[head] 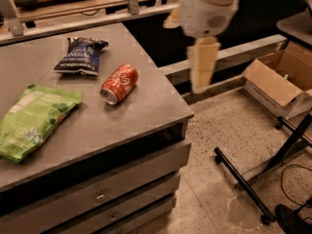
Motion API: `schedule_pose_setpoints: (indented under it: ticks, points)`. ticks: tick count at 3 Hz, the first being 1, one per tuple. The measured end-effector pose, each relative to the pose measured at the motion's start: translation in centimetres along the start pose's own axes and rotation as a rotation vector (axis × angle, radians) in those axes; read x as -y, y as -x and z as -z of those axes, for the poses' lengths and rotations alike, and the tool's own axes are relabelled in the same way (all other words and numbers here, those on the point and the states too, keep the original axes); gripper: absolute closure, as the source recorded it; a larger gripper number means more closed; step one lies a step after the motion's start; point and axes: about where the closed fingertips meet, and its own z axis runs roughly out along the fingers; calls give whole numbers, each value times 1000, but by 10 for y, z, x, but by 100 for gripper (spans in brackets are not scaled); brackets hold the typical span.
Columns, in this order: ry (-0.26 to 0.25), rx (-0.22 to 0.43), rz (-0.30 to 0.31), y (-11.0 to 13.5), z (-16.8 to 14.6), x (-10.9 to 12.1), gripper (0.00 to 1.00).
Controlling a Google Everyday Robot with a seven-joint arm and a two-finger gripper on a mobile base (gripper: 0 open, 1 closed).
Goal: Place coke can upright
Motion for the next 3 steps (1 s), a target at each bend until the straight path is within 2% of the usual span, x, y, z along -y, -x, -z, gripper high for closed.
schedule_pose_setpoints:
  ticks: [1,2,3]
  points:
    - [-32,-33,207,64,-22,41,0]
    - [-33,-32,205,63,-22,41,0]
    - [-41,-11,251,66,-30,47,0]
